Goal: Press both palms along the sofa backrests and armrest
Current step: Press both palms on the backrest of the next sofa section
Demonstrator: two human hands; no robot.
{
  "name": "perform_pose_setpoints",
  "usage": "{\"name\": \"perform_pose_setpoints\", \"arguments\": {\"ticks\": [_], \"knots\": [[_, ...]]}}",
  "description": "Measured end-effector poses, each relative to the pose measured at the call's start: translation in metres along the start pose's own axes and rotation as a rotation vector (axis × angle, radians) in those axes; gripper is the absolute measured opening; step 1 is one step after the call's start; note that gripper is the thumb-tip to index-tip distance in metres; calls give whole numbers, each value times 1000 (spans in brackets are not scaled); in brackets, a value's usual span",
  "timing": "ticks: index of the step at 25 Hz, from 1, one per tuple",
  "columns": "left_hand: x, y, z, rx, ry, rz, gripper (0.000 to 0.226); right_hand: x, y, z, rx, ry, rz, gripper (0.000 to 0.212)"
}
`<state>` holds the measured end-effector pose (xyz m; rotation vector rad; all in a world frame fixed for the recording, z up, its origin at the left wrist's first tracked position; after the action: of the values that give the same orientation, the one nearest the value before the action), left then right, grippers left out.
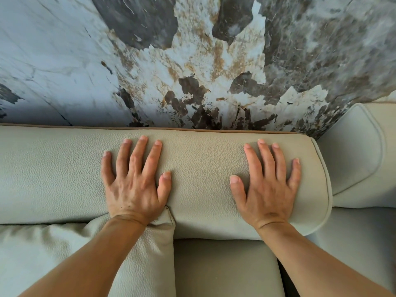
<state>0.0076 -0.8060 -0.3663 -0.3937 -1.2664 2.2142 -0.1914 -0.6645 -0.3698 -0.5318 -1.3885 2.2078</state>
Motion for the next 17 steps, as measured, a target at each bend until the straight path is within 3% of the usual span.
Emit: {"name": "perform_pose_setpoints", "arguments": {"ticks": [17], "knots": [[-2,36,47,0,-52,-7,61,-1,27,63,22,-42,3,68]]}}
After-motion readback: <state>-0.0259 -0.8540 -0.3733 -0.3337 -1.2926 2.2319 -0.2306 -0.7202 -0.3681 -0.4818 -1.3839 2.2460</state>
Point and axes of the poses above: each hand's wrist, its own z-axis towards the middle knuckle, its own y-axis out of the palm, x = y × z, the point moved 4 cm from there along z, towards the middle knuckle, and after that the axes turned 3 degrees about -x, right-handed, at the moved point
